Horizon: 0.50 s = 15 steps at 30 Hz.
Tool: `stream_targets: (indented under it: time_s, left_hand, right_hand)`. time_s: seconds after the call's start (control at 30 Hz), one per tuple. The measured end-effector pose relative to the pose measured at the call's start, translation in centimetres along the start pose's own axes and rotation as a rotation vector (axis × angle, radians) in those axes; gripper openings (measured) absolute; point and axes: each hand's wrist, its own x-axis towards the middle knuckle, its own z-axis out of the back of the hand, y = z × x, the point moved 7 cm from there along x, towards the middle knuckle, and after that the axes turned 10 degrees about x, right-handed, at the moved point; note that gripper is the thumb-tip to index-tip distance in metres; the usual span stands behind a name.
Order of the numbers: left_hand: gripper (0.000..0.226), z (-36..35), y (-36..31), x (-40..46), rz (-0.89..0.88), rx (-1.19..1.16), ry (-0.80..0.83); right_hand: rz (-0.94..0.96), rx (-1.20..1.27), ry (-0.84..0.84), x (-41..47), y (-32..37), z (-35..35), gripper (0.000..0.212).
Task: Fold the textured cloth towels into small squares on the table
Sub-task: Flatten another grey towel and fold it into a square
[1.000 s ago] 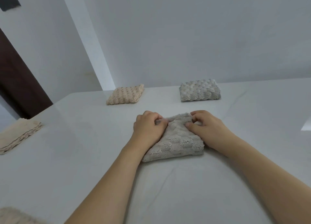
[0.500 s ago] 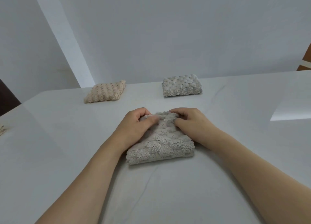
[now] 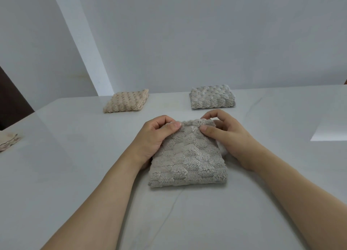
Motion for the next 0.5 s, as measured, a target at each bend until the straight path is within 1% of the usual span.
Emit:
stream_targets:
  time_s: [0.07, 0.2, 0.33, 0.4, 0.43, 0.5]
  left_hand:
    - [0.015, 0.13, 0.06, 0.02, 0.015, -0.066, -0.004]
    - [0.013, 0.61, 0.38, 0.12, 0.025, -0.128, -0.044]
    - [0.008, 0.33, 0.29, 0.16, -0.013, 0.010, -0.035]
    - [0.010, 0.03, 0.12, 0.22, -0.035, 0.104, -0.043]
    - [0.011, -0.05, 0.06, 0.29, -0.047, 0.133, -0.046]
    - [0.014, -0.11, -0.07, 0.40, -0.070, 0.165, -0.045]
  right_hand:
    - [0.008, 0.055, -0.028, 0.11, 0.03, 0.18, 0.013]
    - [0.029, 0.020, -0.091, 0.30, 0.17, 0.57, 0.015]
    - [0.012, -0.068, -0.119, 0.38, 0.01, 0.80, 0.020]
    - [-0.019, -0.012, -0.114, 0.52, -0.41, 0.70, 0.013]
    - [-0.028, -0.024, -0.113, 0.59, -0.55, 0.62, 0.012]
    - [-0.005, -0.196, -0.100, 0.68, -0.55, 0.60, 0.018]
